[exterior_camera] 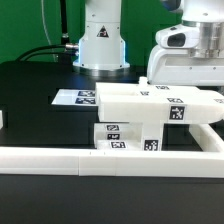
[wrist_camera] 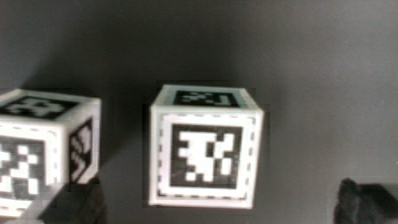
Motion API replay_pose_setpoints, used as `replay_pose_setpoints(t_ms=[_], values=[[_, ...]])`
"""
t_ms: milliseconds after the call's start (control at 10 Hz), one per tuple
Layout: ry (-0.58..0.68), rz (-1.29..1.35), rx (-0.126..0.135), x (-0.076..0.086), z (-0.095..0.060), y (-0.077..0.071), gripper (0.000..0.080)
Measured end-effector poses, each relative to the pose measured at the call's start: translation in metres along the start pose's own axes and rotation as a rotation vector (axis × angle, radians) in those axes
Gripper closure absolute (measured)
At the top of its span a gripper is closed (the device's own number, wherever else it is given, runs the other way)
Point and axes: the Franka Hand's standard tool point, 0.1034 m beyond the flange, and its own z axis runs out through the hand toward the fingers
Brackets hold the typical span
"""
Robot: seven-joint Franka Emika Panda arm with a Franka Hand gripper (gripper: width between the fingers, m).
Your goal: Assemble chair
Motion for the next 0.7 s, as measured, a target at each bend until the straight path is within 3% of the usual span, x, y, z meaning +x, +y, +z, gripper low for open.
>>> replay_pose_setpoints(t_ms=[700], values=[[-0.002,0.007,0.004,0.009,-0.009,0.004,0.0150]])
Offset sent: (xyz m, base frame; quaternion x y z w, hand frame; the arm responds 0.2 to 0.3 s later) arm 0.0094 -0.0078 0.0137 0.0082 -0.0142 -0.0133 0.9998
